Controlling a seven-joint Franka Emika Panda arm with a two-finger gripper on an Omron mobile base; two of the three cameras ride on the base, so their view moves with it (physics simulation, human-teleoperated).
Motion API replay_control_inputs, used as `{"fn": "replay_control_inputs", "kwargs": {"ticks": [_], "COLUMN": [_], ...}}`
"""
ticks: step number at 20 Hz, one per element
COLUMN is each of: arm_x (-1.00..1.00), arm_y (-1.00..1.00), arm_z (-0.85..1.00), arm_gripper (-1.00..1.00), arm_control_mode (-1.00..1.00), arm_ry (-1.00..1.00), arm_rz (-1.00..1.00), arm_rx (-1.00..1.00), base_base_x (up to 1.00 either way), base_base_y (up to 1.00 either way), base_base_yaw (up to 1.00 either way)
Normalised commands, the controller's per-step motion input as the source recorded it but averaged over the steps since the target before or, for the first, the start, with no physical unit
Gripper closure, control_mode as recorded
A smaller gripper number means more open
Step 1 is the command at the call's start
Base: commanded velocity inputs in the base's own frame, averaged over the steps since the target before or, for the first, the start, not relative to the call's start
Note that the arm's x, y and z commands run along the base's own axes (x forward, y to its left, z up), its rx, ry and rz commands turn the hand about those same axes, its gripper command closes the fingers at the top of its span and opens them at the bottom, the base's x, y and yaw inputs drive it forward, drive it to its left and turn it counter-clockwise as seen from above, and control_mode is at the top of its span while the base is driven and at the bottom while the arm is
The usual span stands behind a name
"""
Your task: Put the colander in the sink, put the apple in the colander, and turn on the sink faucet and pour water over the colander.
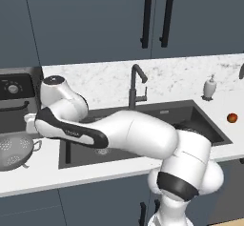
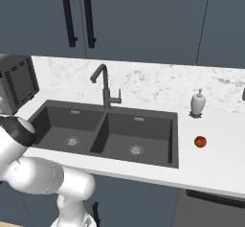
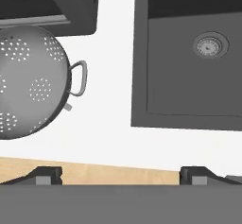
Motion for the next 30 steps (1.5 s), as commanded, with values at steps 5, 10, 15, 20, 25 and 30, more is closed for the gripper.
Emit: {"fn": "replay_control_inputs", "kwargs": {"ticks": [5,10,15,20,25,30], "arm_x": [0.24,0.12,0.1,0.19,0.22,0.13], "arm_y": [0.35,0.1,0.28,0.25,0.07,0.12], "arm_z": [-0.29,-0.44,-0.48,-0.32,-0.17,-0.2], "arm_gripper": [-1.0,-1.0,-1.0,-1.0,-1.0,-1.0], "arm_control_mode": [-1.0,-1.0,-1.0,-1.0,-1.0,-1.0], "arm_ry": [0.05,0.0,0.0,0.0,0.0,0.0], "arm_rz": [0.04,0.05,0.01,0.0,0.0,0.0], "arm_rx": [0.0,0.0,0.0,0.0,0.0,0.0], "base_base_x": [0.0,0.0,0.0,0.0,0.0,0.0], "base_base_y": [0.0,0.0,0.0,0.0,0.0,0.0], "base_base_yaw": [0.0,0.0,0.0,0.0,0.0,0.0]}}
